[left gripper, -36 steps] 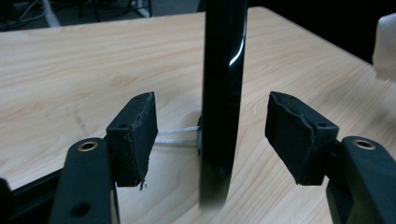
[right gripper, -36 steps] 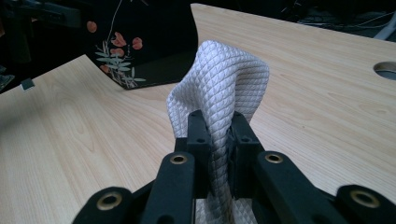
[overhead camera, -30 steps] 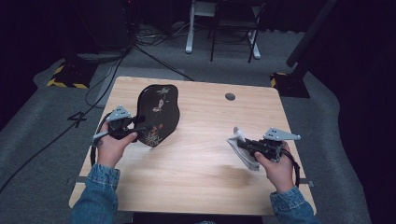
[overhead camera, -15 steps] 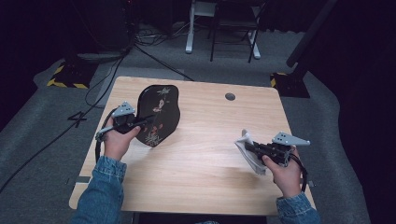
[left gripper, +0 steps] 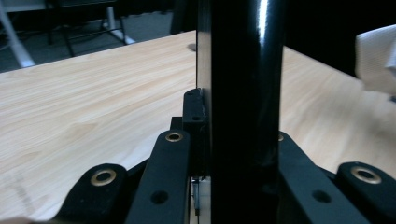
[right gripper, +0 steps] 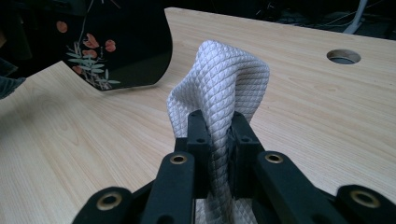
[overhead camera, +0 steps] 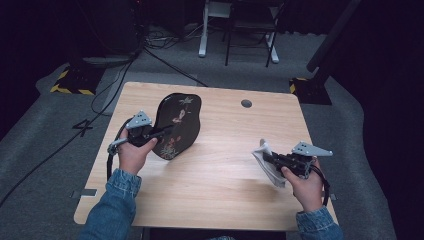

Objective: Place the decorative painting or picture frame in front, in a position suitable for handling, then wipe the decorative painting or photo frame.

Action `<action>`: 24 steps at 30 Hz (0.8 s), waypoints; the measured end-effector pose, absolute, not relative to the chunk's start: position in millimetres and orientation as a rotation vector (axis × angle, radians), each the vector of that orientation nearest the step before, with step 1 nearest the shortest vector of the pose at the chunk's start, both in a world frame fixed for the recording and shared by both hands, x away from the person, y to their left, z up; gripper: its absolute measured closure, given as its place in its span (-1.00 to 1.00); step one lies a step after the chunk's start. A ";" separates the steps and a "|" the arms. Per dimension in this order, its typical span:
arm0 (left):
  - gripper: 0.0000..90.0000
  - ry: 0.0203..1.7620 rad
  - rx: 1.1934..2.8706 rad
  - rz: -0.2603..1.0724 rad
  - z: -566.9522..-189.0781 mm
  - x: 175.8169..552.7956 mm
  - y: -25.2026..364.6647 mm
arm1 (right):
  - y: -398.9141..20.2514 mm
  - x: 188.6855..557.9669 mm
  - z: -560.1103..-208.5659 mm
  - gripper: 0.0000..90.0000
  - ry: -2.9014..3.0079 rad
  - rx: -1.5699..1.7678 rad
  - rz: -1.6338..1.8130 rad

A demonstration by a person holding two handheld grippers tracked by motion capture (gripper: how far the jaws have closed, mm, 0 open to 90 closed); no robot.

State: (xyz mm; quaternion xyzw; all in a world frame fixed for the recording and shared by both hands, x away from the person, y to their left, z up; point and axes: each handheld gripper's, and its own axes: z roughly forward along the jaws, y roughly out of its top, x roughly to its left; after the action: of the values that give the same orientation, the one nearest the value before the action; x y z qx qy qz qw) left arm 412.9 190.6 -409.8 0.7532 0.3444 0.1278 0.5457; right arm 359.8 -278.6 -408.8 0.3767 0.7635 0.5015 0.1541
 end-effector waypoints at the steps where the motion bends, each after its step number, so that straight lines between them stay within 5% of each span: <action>1: 0.79 0.803 1.787 0.288 -409.1 409.9 186.5 | -278.7 359.3 -408.6 0.83 2.188 1.081 1.436; 24: 0.79 0.534 1.855 0.155 -414.9 359.8 101.6 | -265.2 342.2 -387.0 0.83 2.188 0.975 1.476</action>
State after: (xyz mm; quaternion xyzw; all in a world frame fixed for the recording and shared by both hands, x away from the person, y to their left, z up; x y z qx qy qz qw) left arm 359.8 101.6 -414.9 0.7891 0.2271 0.0661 0.5669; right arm 342.2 -265.2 -387.0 0.3419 0.7672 0.5175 0.1636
